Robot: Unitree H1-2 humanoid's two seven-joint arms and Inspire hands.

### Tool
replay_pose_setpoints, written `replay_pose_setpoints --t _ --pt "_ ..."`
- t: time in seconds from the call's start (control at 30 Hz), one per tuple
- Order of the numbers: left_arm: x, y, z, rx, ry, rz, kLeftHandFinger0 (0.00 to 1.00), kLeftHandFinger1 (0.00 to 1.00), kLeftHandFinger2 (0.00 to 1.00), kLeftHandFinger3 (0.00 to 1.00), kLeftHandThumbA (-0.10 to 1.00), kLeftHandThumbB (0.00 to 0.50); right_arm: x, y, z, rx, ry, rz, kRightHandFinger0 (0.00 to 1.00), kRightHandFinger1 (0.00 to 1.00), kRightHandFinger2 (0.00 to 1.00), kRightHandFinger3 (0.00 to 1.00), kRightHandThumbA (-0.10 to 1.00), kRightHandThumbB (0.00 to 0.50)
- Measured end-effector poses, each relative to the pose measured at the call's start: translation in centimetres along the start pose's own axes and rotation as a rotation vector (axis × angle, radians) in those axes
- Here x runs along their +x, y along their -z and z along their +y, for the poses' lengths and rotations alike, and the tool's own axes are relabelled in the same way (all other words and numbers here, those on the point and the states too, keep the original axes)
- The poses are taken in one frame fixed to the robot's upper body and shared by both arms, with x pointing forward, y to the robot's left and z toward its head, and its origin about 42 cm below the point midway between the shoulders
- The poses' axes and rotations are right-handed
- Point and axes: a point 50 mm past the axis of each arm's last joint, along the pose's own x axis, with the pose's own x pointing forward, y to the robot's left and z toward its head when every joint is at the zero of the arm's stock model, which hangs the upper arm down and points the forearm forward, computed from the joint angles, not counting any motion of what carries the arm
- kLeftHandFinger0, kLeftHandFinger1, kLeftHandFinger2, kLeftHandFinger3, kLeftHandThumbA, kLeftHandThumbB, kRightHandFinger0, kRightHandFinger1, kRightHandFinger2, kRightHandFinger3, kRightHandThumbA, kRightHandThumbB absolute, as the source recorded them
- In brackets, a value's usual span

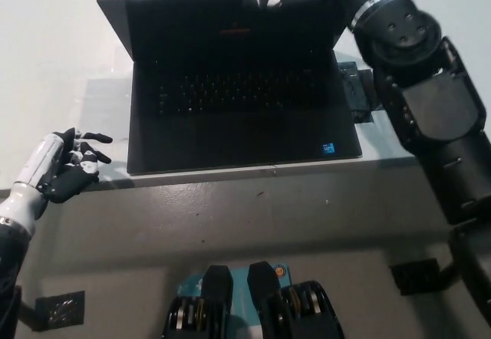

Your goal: The robot uses its right hand to push down on the lid of a laptop kept in the middle of the desk to close it

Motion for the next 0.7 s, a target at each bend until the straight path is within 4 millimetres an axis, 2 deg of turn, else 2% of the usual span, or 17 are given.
replay_pose_setpoints --t 0.03,0.13,0.4,0.47,0.6,0.7 --pt "0.0 0.0 0.0 0.0 0.0 0.0 0.24 0.34 0.47 0.58 -0.1 0.008 -0.1 0.4 0.1 0.0 -0.003 0.005 0.94 0.83 0.81 0.96 1.0 0.284" --pt "0.0 0.0 0.0 0.001 0.0 0.0 0.22 0.33 0.48 0.59 -0.1 0.011 -0.5 1.0 0.2 0.004 -0.008 0.0 0.95 0.84 0.83 0.97 1.0 0.286" --pt "0.0 0.0 0.0 0.003 0.008 -0.001 0.23 0.34 0.48 0.59 -0.1 0.009 -1.2 1.8 -0.3 0.022 -0.01 -0.012 0.96 0.85 0.84 0.97 1.0 0.238" --pt "0.0 0.0 0.1 0.005 0.009 -0.001 0.29 0.39 0.52 0.61 -0.1 0.002 -1.5 2.4 -0.3 0.023 -0.011 -0.013 0.96 0.85 0.84 0.97 1.0 0.246" --pt "0.0 0.0 0.1 0.006 0.013 -0.001 0.31 0.4 0.53 0.61 -0.09 0.007 -2.1 2.9 -0.2 0.025 -0.013 -0.022 0.99 0.88 0.85 0.98 1.0 0.256" --pt "0.0 -0.1 0.1 0.008 0.014 -0.002 0.32 0.41 0.53 0.61 -0.08 0.006 -2.3 3.2 -0.2 0.028 -0.011 -0.019 0.97 0.87 0.84 0.97 1.0 0.254"
